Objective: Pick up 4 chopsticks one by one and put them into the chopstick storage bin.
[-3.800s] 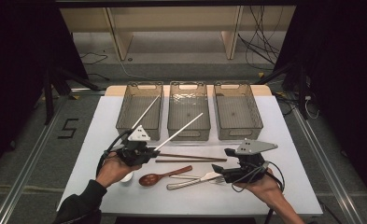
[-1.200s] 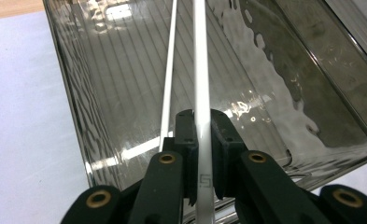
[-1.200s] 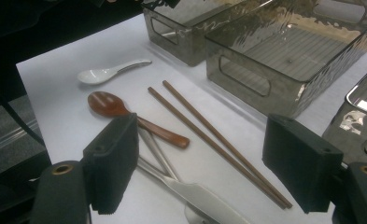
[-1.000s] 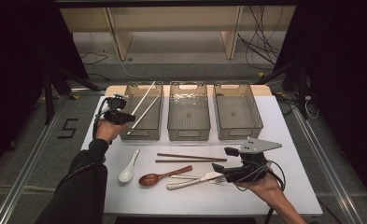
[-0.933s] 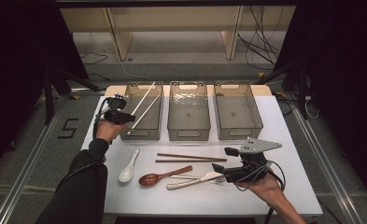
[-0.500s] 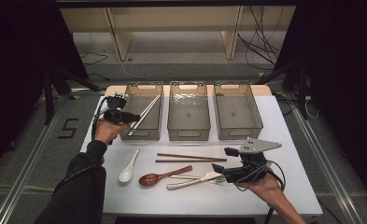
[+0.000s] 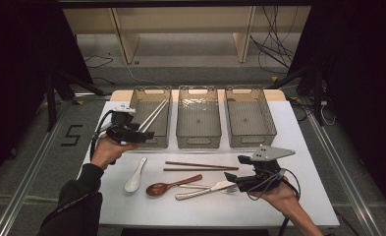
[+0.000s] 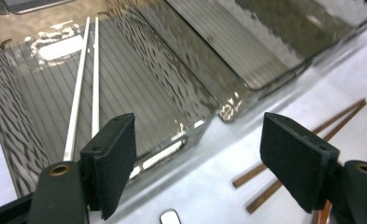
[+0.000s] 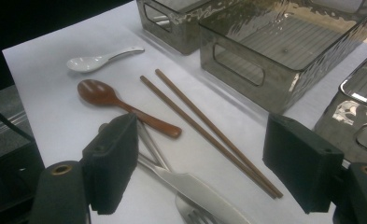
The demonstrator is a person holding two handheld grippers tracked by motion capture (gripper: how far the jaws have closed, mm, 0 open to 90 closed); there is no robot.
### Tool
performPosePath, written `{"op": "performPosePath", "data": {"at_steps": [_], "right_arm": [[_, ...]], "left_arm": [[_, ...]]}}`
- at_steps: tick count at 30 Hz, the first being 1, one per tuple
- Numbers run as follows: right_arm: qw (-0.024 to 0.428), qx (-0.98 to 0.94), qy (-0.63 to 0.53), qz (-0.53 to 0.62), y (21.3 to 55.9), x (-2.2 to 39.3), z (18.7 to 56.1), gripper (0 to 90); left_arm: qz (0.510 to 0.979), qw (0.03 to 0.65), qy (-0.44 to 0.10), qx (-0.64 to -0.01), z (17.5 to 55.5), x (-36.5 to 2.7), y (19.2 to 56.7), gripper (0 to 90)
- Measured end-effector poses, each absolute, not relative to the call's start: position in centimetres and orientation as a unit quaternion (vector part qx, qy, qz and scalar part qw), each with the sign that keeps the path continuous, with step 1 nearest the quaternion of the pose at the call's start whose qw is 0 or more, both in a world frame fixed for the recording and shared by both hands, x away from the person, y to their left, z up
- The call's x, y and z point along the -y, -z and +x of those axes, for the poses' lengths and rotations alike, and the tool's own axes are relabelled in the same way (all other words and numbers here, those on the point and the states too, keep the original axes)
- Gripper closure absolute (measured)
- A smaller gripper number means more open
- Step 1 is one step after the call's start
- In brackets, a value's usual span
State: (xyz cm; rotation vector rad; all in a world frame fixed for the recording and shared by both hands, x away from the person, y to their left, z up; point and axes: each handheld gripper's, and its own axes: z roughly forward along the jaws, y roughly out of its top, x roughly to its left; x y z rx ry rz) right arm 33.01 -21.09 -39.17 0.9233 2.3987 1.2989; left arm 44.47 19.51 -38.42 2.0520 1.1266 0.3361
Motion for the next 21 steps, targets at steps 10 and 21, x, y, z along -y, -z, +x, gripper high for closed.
{"op": "performPosePath", "data": {"at_steps": [10, 21], "right_arm": [[0.128, -0.828, -0.444, 0.317, 39.4, 21.1, 33.0, 27.4], [0.125, -0.827, -0.449, 0.314, 39.5, 20.9, 32.9, 27.4]], "left_arm": [[0.848, 0.355, -0.111, -0.377, 42.8, -16.7, 39.4, 23.0], [0.883, 0.328, -0.098, -0.322, 41.6, -13.8, 39.9, 22.9]]}}
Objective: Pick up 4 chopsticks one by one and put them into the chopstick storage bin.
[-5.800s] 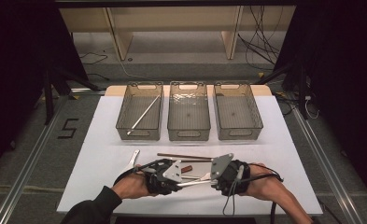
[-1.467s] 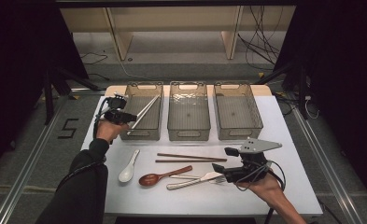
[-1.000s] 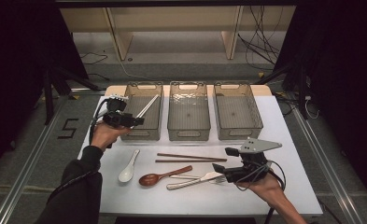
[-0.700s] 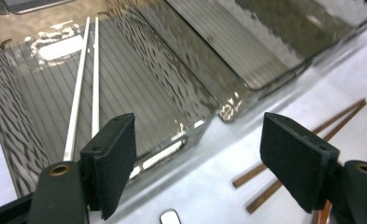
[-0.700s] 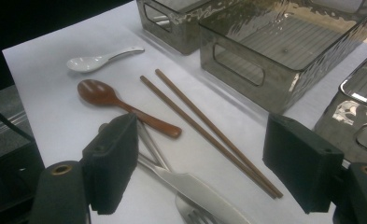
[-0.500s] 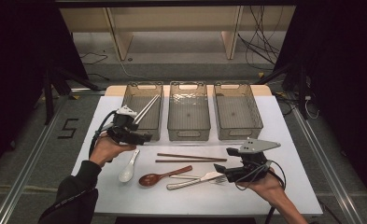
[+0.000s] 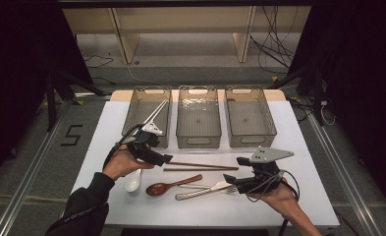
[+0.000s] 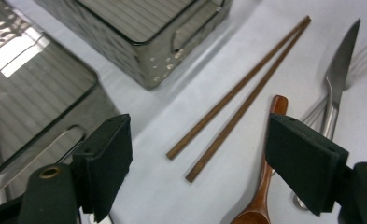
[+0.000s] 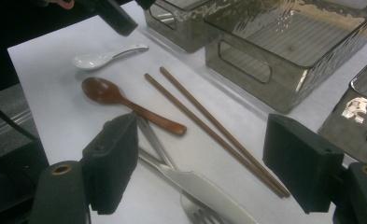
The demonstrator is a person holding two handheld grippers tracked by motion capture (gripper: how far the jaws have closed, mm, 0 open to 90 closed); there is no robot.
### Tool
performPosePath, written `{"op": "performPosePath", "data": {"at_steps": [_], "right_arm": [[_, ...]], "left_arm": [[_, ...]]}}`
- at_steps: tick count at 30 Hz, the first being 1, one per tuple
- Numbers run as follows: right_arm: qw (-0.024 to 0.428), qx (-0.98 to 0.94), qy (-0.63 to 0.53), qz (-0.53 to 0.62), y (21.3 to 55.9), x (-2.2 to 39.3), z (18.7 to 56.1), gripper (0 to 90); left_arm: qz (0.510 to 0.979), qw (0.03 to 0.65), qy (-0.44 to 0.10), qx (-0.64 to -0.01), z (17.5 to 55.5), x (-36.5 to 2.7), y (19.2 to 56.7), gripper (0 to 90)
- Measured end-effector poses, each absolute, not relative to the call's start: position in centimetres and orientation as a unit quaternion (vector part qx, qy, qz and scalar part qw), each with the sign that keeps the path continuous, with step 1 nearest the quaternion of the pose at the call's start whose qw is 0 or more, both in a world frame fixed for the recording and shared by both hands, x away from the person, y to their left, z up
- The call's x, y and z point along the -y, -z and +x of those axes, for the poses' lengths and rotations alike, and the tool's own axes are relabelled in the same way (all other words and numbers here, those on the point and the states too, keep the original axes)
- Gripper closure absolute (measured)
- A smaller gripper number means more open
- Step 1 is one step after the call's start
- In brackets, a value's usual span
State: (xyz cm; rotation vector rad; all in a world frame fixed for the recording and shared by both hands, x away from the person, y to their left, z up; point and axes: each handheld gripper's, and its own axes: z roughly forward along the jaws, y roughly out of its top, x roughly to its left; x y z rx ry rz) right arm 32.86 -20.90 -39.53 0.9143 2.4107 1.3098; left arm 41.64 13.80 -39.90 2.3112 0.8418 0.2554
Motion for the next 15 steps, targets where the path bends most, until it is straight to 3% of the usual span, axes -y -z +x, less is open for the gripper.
{"op": "performPosePath", "data": {"at_steps": [15], "right_arm": [[0.119, -0.82, -0.461, 0.318, 39.5, 21.1, 32.8, 27.4]], "left_arm": [[0.92, 0.289, -0.079, -0.253, 40.8, -11.8, 41.3, 19.1]]}}
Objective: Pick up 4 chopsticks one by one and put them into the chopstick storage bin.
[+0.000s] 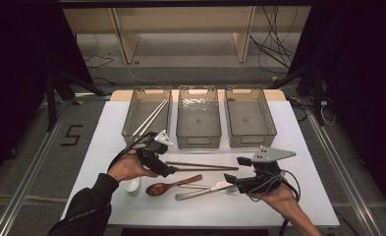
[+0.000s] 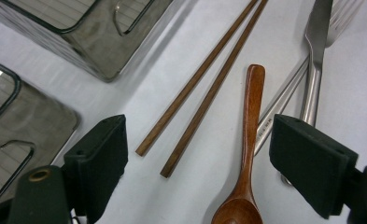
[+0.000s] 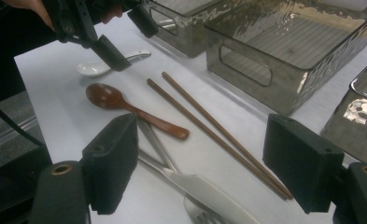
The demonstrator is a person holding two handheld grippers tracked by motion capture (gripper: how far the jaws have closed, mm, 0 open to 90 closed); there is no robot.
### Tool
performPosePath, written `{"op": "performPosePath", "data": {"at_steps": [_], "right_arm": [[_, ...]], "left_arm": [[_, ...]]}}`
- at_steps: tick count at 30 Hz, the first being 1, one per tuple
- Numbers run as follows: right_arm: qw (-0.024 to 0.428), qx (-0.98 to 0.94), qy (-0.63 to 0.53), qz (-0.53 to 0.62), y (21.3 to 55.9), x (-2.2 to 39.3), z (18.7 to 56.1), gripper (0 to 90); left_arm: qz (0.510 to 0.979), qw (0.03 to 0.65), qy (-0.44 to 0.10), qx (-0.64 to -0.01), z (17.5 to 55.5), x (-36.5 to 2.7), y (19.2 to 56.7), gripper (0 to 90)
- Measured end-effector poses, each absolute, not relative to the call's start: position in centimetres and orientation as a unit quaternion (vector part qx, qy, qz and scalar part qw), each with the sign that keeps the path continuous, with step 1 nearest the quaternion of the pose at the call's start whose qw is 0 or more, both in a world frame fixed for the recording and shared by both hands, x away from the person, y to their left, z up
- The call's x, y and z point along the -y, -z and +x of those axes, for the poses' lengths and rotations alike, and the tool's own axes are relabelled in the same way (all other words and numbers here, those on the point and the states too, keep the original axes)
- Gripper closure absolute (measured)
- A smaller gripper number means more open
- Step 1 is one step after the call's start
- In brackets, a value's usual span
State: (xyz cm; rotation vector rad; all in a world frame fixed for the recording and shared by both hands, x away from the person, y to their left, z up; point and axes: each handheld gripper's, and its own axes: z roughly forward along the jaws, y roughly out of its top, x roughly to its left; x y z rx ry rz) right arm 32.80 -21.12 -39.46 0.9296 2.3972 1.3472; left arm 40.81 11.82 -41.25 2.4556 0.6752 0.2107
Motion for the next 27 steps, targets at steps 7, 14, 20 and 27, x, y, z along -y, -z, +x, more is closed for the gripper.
{"op": "performPosePath", "data": {"at_steps": [7, 14, 20, 27], "right_arm": [[0.117, -0.818, -0.462, 0.321, 39.5, 21.2, 32.8, 27.4], [0.117, -0.816, -0.464, 0.324, 39.5, 21.2, 32.8, 27.4], [0.116, -0.817, -0.463, 0.323, 39.6, 21.2, 32.8, 27.4], [0.115, -0.818, -0.463, 0.322, 39.6, 21.2, 32.7, 27.4]], "left_arm": [[0.93, 0.269, -0.088, -0.236, 40.7, -11.4, 41.6, 18.7], [0.945, 0.234, -0.098, -0.208, 40.7, -10.6, 42.0, 22.4], [0.953, 0.216, -0.099, -0.186, 40.9, -9.7, 42.5, 30.4], [0.957, 0.208, -0.094, -0.176, 41.4, -9.1, 43.5, 41.9]]}}
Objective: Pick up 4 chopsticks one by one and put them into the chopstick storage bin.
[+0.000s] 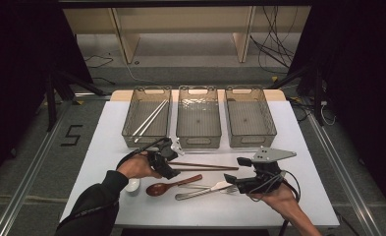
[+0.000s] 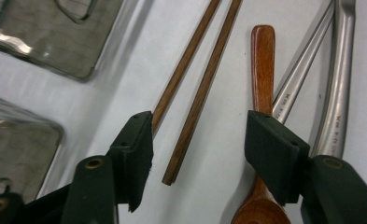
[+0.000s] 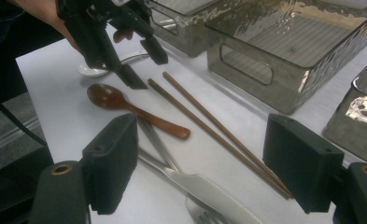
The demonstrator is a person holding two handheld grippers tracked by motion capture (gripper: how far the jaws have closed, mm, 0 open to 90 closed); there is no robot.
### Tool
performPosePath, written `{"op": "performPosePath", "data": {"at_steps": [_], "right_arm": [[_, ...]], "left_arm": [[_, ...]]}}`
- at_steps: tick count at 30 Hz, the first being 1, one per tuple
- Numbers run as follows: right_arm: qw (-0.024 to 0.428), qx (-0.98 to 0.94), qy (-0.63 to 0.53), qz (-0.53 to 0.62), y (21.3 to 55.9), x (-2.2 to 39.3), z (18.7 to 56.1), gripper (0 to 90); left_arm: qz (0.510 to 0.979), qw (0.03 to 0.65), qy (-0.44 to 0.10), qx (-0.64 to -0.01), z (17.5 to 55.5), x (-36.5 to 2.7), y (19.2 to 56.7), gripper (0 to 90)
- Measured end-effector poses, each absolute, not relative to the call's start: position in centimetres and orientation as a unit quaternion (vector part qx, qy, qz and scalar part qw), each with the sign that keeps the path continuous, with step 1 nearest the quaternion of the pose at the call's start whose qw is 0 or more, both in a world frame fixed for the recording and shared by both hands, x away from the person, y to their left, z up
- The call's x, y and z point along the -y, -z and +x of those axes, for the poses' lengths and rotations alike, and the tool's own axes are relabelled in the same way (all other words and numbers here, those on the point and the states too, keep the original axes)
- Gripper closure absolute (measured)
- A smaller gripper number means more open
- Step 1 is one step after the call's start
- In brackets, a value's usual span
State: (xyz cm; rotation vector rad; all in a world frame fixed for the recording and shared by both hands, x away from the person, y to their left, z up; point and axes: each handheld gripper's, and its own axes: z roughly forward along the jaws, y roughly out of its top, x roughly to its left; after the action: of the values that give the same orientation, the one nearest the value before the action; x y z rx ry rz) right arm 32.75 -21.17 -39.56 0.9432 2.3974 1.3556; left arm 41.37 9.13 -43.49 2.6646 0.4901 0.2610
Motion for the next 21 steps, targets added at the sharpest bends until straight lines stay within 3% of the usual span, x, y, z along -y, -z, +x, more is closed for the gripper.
{"op": "performPosePath", "data": {"at_steps": [5, 21], "right_arm": [[0.115, -0.82, -0.46, 0.321, 39.6, 21.1, 32.8, 27.4], [0.112, -0.822, -0.46, 0.317, 39.7, 21.0, 32.8, 27.5]], "left_arm": [[0.961, 0.19, -0.082, -0.183, 42.0, -9.2, 44.5, 51.3], [0.969, 0.154, -0.058, -0.184, 43.1, -8.8, 46.2, 65.8]]}}
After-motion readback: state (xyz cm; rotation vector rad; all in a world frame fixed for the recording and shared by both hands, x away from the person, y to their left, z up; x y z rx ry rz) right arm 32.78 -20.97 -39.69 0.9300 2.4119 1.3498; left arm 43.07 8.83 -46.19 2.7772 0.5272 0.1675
